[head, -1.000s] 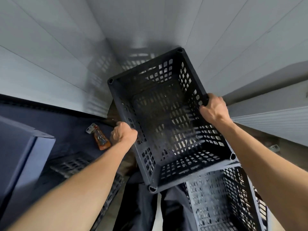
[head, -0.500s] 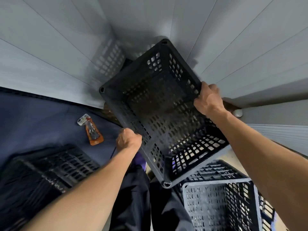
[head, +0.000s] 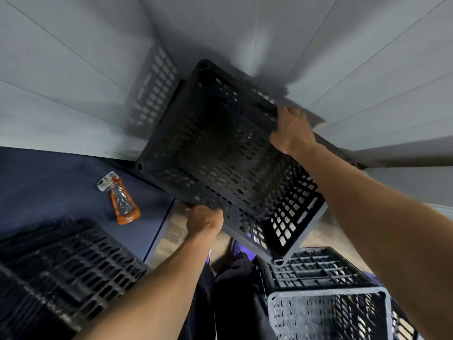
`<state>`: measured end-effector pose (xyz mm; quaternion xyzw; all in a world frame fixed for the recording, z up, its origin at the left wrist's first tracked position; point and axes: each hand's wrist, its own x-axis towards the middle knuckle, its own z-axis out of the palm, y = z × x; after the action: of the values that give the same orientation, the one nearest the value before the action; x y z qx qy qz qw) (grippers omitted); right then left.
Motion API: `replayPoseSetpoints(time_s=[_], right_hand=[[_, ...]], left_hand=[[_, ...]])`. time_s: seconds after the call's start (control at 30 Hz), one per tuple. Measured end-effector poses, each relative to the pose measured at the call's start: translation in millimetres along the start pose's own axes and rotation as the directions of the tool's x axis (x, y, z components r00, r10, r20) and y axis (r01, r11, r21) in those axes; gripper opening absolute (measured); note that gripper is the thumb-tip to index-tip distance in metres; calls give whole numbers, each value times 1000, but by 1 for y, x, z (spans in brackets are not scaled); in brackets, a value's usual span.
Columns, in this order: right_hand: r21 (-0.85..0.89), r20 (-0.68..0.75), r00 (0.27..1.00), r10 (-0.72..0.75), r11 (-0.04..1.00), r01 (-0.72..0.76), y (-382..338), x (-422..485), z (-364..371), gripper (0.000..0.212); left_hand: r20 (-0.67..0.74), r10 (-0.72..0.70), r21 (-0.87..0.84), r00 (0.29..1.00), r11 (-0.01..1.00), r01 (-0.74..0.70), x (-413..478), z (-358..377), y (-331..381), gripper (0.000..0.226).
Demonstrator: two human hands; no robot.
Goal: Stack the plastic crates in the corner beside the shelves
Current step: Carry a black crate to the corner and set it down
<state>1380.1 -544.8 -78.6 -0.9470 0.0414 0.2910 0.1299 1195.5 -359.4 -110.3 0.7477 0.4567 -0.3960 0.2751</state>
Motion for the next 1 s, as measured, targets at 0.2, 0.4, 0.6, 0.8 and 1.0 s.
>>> replayPoseSetpoints(time_s=[0.2, 0.4, 0.6, 0.8, 1.0], right_hand=[[-33, 63, 992, -112, 993, 114, 9, 31, 17, 83], [-9, 117, 985, -124, 992, 125, 22, 54, 40, 90], [6, 128, 985, -113, 994, 113, 33, 42, 55, 82], [-9, 286, 951, -117, 992, 125, 44, -16, 90, 77], [81, 270, 961, -63, 996, 42, 30, -59, 103, 58]], left_hand=[[98, -34, -113, 995, 993, 45, 9, 41, 0, 42], [110, -78, -238, 991, 966, 103, 24, 56, -2, 42], [106, -101, -401, 989, 906, 135, 33, 50, 11, 19], [100, -49, -351, 994, 933, 82, 37, 36, 31, 35], [0, 56, 29, 998, 998, -56, 19, 30, 31, 36]])
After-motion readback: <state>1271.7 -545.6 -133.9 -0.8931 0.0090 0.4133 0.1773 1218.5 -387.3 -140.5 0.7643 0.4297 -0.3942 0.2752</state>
